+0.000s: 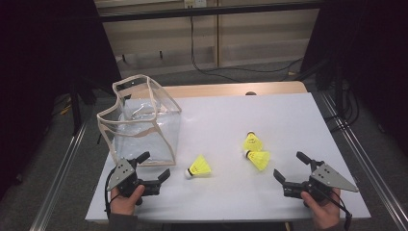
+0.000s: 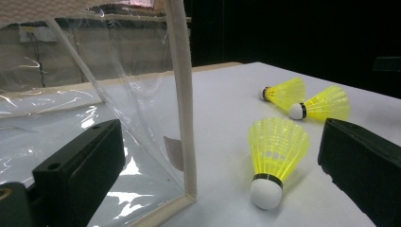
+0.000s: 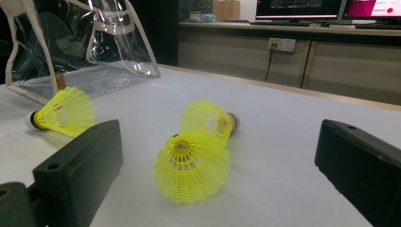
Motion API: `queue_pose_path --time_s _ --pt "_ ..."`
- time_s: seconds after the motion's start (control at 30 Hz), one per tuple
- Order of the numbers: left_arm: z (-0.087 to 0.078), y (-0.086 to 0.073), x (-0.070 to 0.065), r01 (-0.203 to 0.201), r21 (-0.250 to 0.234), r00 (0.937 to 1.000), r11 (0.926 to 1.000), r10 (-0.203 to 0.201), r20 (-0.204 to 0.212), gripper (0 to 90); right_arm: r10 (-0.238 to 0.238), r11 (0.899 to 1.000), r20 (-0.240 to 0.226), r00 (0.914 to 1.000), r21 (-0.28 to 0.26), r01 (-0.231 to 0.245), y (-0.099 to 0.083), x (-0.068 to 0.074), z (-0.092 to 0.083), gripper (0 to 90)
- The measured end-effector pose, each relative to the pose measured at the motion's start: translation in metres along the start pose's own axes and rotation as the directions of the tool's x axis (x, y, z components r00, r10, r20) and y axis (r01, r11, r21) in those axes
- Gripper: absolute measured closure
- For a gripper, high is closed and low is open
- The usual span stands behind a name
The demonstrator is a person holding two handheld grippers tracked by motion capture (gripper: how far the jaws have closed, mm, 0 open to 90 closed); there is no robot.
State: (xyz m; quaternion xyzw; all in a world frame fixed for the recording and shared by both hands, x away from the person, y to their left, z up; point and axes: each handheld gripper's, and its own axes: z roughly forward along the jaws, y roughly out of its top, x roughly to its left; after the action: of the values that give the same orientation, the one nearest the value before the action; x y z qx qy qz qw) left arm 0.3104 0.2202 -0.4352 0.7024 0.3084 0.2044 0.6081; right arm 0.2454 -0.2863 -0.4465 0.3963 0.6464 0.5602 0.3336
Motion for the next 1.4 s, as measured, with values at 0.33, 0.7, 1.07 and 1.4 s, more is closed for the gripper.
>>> queue_pose_path --time_s 0.33,0.7,1.07,1.4 --pt "0.0014 -0.0001 -0.0009 0.003 0.0 1.0 1.0 -0.003 0.006 1.6 -0.006 1.0 -0.002 1.0 0.003 0.006 -0.0001 -0.0002 0.0 1.8" --pt "0.002 -0.0001 -0.0016 0.005 0.003 1.0 1.0 -0.005 0.008 1.6 -0.002 1.0 -0.014 0.9999 0.011 0.002 -0.0003 0.0012 0.0005 1.9" --pt "0.0038 -0.0001 -0.0024 0.004 0.007 0.9999 1.0 -0.004 0.015 1.6 -0.009 1.0 -0.019 0.9998 0.009 0.009 -0.0002 0.0011 0.0005 2.0" --pt "0.0055 -0.0002 -0.0034 0.012 0.011 0.9996 0.9999 -0.012 0.027 1.2 -0.007 1.0 -0.017 0.9998 0.009 0.008 -0.0003 0.0013 0.0004 2.1"
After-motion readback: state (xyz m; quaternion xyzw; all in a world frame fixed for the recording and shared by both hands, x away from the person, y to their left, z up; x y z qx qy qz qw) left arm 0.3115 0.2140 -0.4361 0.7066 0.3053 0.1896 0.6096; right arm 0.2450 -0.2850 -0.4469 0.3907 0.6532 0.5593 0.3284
